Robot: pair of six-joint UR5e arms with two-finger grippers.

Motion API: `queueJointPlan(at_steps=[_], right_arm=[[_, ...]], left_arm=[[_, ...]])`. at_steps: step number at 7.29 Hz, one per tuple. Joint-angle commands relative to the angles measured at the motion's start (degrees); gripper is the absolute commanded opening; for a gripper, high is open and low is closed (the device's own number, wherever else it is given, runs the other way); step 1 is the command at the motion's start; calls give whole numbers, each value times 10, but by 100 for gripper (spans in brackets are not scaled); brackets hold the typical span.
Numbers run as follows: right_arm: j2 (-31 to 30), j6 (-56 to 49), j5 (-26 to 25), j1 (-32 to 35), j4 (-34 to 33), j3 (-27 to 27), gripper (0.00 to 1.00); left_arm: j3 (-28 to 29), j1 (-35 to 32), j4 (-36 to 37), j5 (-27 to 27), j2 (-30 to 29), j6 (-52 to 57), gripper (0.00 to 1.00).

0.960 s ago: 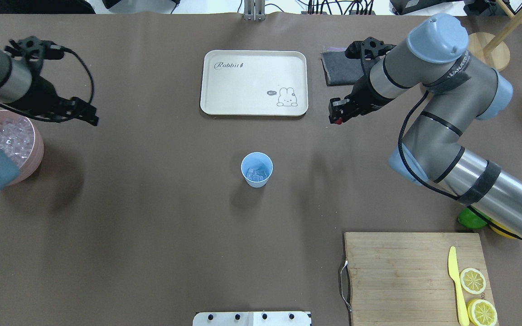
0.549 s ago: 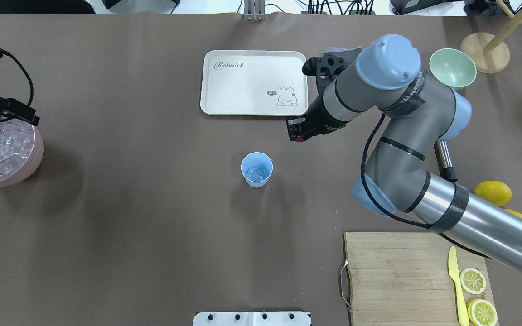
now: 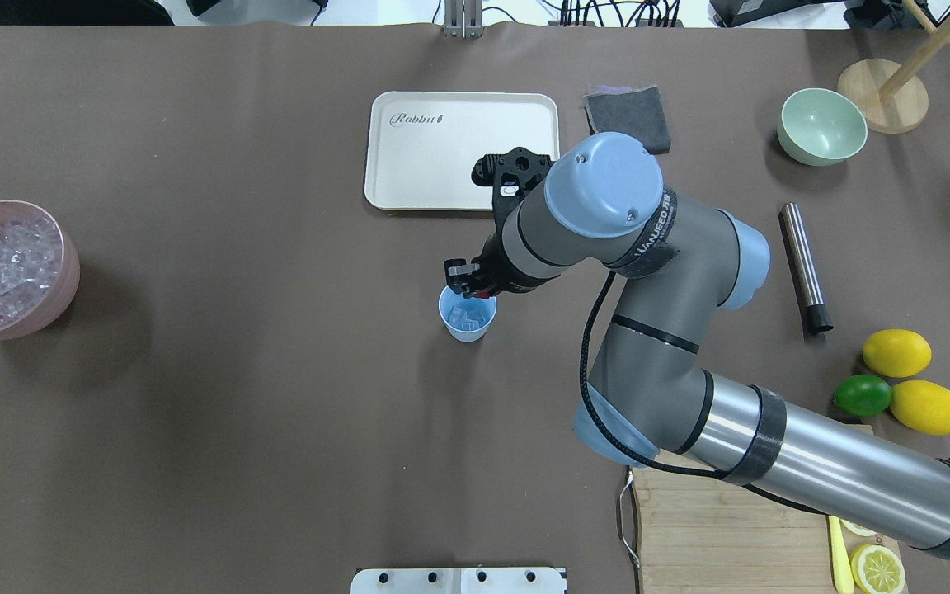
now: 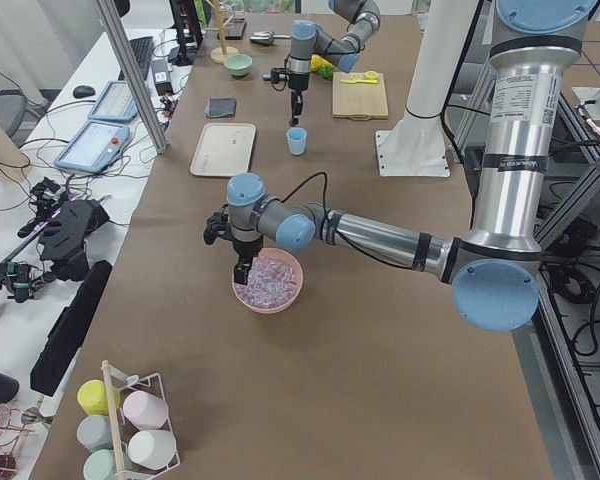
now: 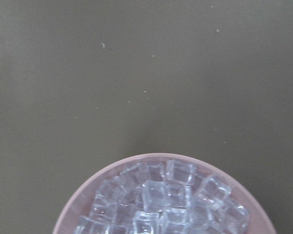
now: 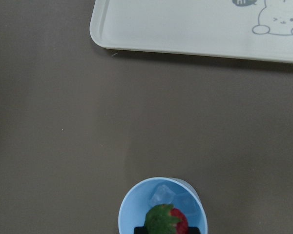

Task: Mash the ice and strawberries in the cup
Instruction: 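Carry the red strawberry over the blue cup and open the right gripper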

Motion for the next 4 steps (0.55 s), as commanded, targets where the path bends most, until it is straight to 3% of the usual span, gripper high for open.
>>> queueJointPlan(at_steps=[1, 3, 4], right_arm=[[17, 1, -37, -24, -28, -2, 0], [15, 1, -40, -25, -30, -9, 0], [16, 1, -48, -25, -29, -17, 62]], left_arm=[[5, -37, 40, -1, 0, 47, 98], [5, -59, 55, -34, 2, 49, 98], [5, -71, 55, -59, 2, 49, 98]])
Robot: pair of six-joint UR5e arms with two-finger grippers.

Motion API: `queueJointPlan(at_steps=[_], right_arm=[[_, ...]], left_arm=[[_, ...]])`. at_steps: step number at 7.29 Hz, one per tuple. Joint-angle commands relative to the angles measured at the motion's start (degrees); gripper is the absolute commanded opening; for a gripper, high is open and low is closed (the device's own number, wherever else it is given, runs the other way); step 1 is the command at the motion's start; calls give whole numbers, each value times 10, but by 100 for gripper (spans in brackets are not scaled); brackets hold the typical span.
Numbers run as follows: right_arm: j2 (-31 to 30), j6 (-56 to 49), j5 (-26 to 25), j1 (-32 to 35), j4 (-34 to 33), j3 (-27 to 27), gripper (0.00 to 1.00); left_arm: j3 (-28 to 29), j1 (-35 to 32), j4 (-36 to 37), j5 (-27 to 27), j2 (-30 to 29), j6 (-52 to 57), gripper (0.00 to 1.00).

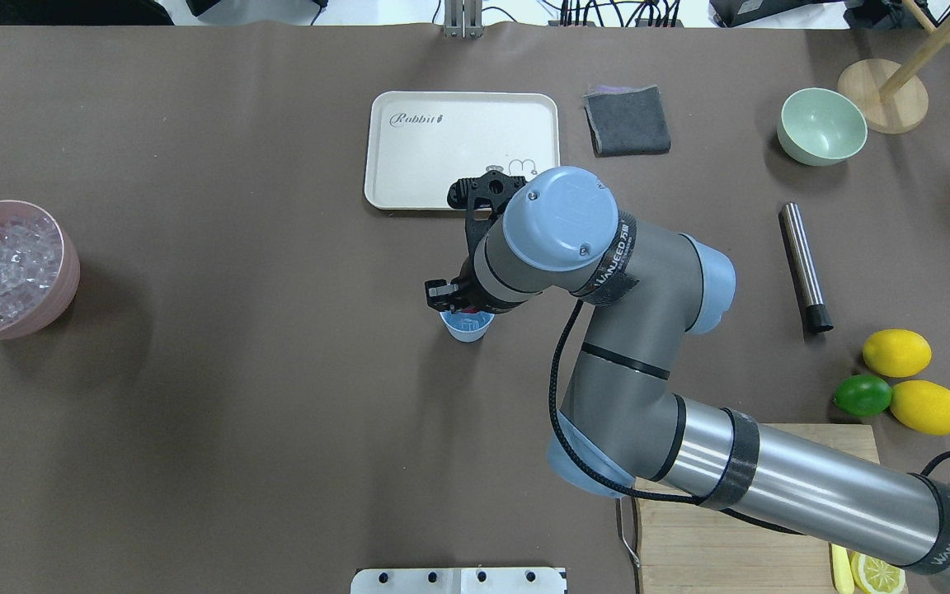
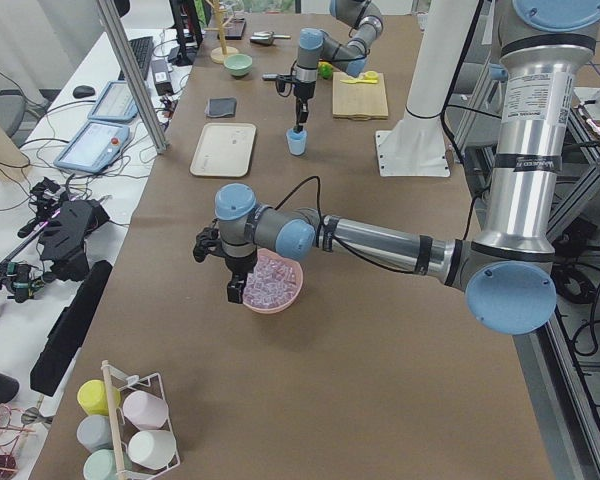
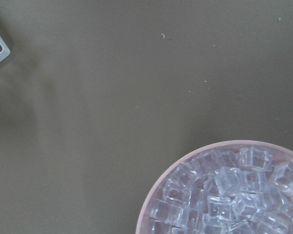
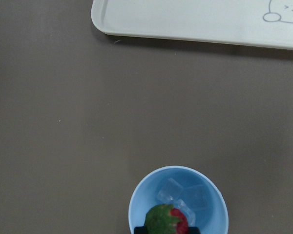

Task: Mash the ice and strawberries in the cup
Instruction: 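Carry the red strawberry over the blue cup and open the right gripper, then move the right gripper to the steel muddler and grasp it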

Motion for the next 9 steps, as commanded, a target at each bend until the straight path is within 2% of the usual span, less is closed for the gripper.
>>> queueJointPlan(at_steps=[1, 3, 4, 5, 6, 7, 9], right_arm=[[3, 0, -16, -1, 0, -14, 100], [-7, -2, -11, 10, -2, -2, 100], [-16, -10, 9, 35, -36, 17, 100], [-45, -32, 45, 69, -72, 54, 100], [-89, -40, 92, 113, -68, 71, 100], [-121, -60, 137, 154, -68, 74, 100], [-204, -183, 176, 232, -69, 62, 100]], left_arm=[[-3, -24, 6, -35, 1, 1, 98], [-11, -42, 12, -49, 18, 1, 98], [-12, -43, 29, -61, 15, 3, 98], [-17, -45, 49, -68, 15, 20, 98], [-24, -48, 78, -69, 11, 34, 98], [-32, -50, 89, -67, 13, 42, 98], [-32, -54, 90, -64, 14, 59, 98]])
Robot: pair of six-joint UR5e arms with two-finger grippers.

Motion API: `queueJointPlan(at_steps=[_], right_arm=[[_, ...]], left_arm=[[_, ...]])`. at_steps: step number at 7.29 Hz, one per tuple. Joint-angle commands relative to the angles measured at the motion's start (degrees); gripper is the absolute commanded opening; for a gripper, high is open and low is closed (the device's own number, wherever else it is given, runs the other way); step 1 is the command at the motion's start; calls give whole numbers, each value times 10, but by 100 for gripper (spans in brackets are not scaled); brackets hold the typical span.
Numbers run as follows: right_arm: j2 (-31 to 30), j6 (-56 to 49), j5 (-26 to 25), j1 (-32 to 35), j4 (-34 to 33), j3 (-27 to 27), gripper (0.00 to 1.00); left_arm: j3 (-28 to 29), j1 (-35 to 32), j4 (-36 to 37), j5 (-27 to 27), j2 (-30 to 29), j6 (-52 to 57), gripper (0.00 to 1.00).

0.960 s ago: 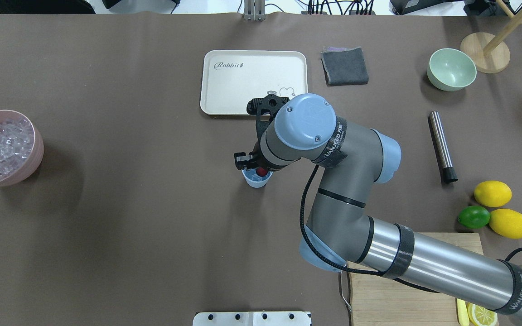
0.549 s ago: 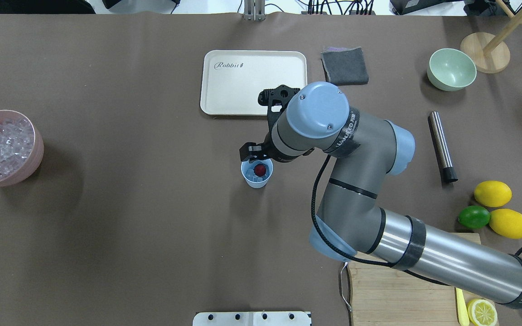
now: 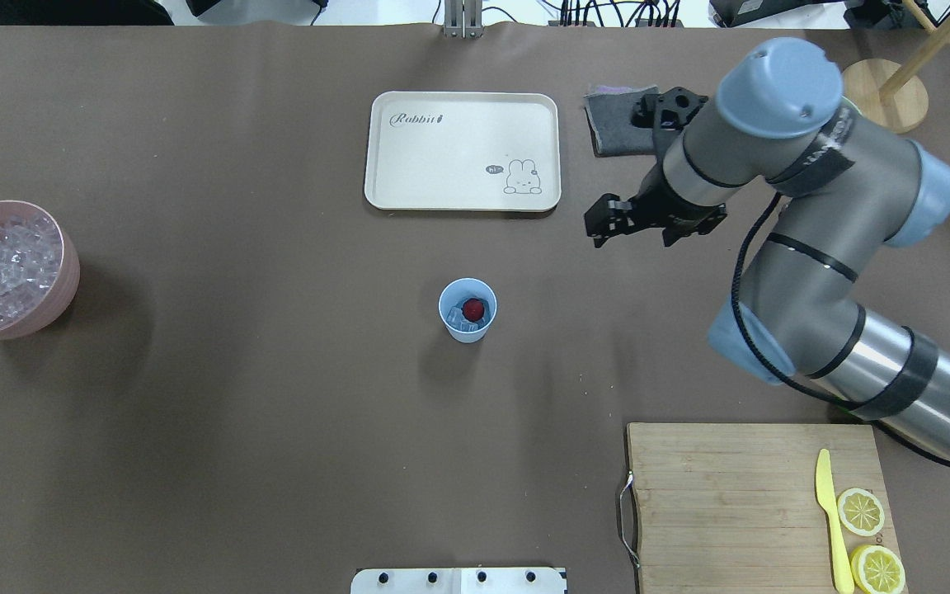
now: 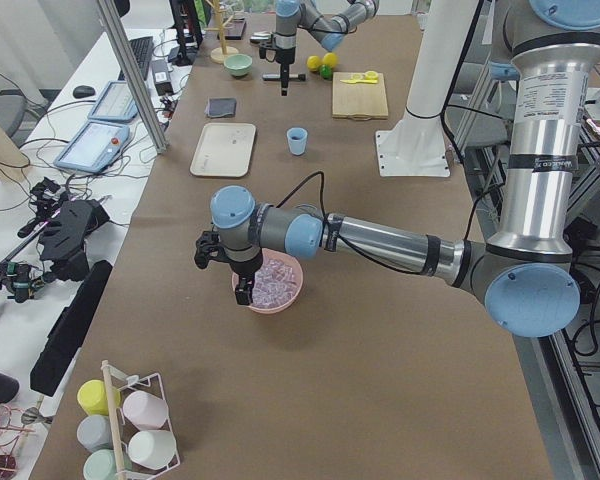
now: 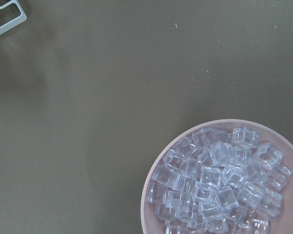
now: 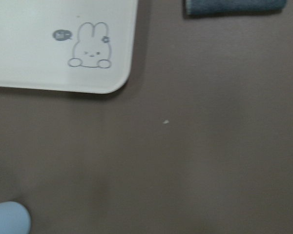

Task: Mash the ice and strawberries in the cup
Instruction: 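Move the right gripper to the steel muddler and grasp it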

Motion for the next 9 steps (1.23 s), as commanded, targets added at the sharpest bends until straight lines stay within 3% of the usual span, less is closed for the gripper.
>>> queueJointPlan(at_steps=[1, 4, 5, 7, 9], right_arm=[[-74, -104, 50, 79, -2, -28, 100], [-113, -134, 57, 119, -1, -82, 100], [-109, -134, 57, 119, 28, -110, 100], [-100, -130, 57, 118, 155, -209, 98], [-95, -128, 57, 117, 159, -225, 73]], left_arm=[[0, -2, 3, 5, 2, 8, 98], [-2, -2, 3, 6, 7, 7, 98], [-4, -2, 3, 6, 8, 7, 98], [-8, -2, 3, 5, 9, 6, 98], [-12, -2, 3, 5, 9, 6, 98]])
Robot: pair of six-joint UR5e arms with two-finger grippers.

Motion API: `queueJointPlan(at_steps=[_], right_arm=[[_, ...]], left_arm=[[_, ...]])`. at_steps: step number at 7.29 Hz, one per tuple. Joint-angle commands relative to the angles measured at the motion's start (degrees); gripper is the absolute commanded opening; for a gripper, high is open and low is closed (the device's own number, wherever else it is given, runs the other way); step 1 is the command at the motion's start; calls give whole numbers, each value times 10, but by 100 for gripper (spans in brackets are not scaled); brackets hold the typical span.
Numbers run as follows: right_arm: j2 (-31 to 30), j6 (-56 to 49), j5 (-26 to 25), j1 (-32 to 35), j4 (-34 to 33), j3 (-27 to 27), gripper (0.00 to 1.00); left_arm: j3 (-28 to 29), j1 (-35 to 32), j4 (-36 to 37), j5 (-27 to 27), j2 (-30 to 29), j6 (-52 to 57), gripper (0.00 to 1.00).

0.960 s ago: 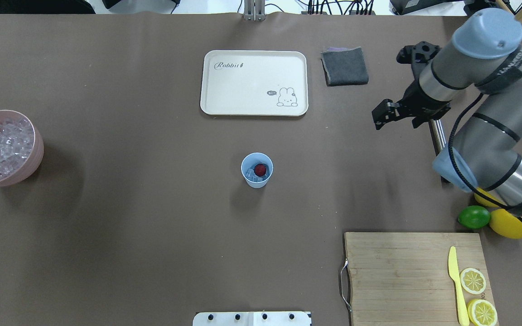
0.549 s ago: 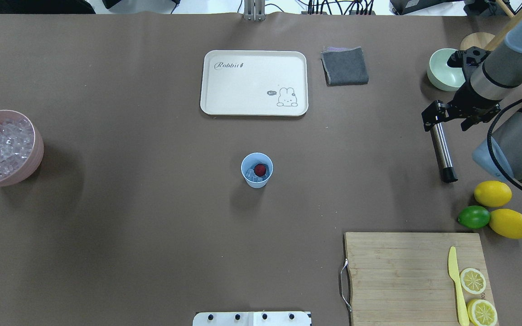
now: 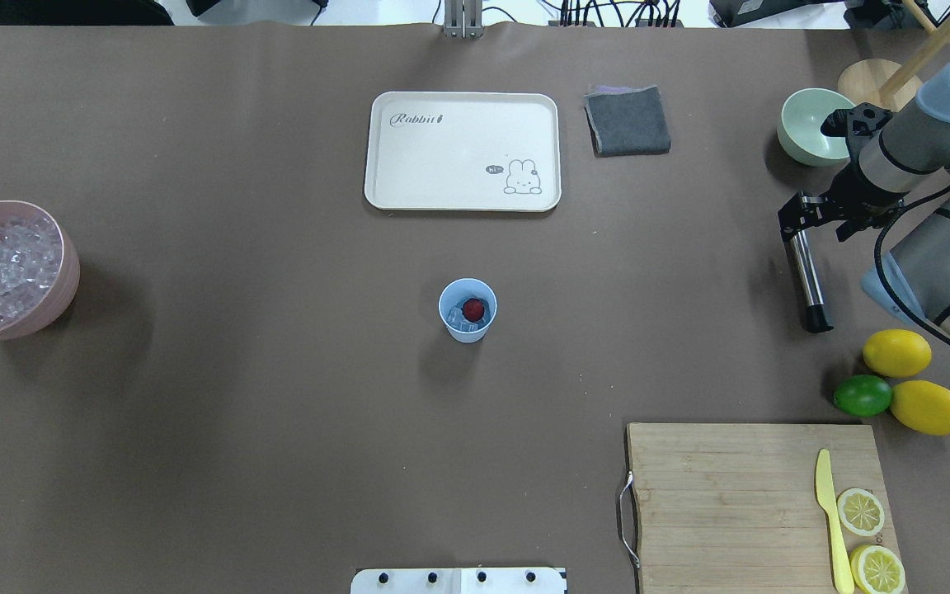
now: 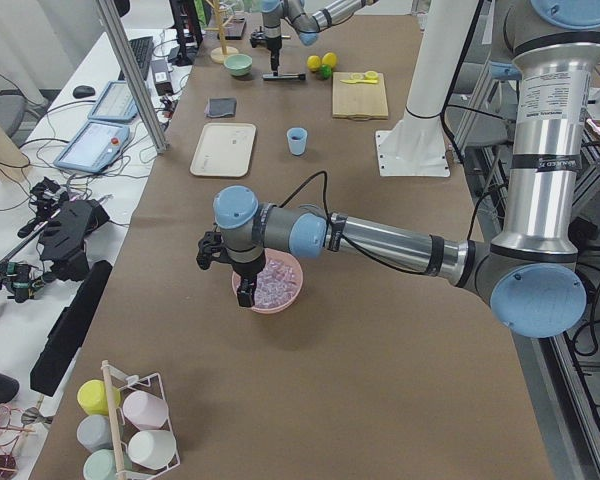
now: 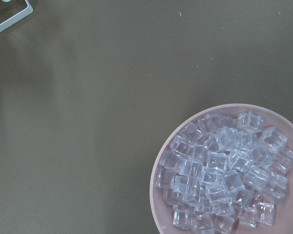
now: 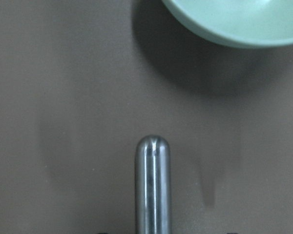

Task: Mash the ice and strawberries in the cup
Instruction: 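Move the right gripper to the steel muddler and grasp it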

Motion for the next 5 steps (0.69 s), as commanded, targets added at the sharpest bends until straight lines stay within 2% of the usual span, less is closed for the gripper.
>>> queueJointPlan(at_steps=[1, 2, 4, 5], right_arm=[[4, 1, 0, -2, 12, -17, 63], [4, 1, 0, -3, 12, -19, 57], [26, 2, 1, -4, 12, -40, 53], [27, 1, 2, -4, 12, -42, 23]], left_arm=[[-3, 0, 0, 0, -1, 0, 98], [-3, 0, 0, 0, -1, 0, 98], [-6, 0, 0, 0, -1, 0, 98], [-7, 0, 0, 0, -1, 0, 98]])
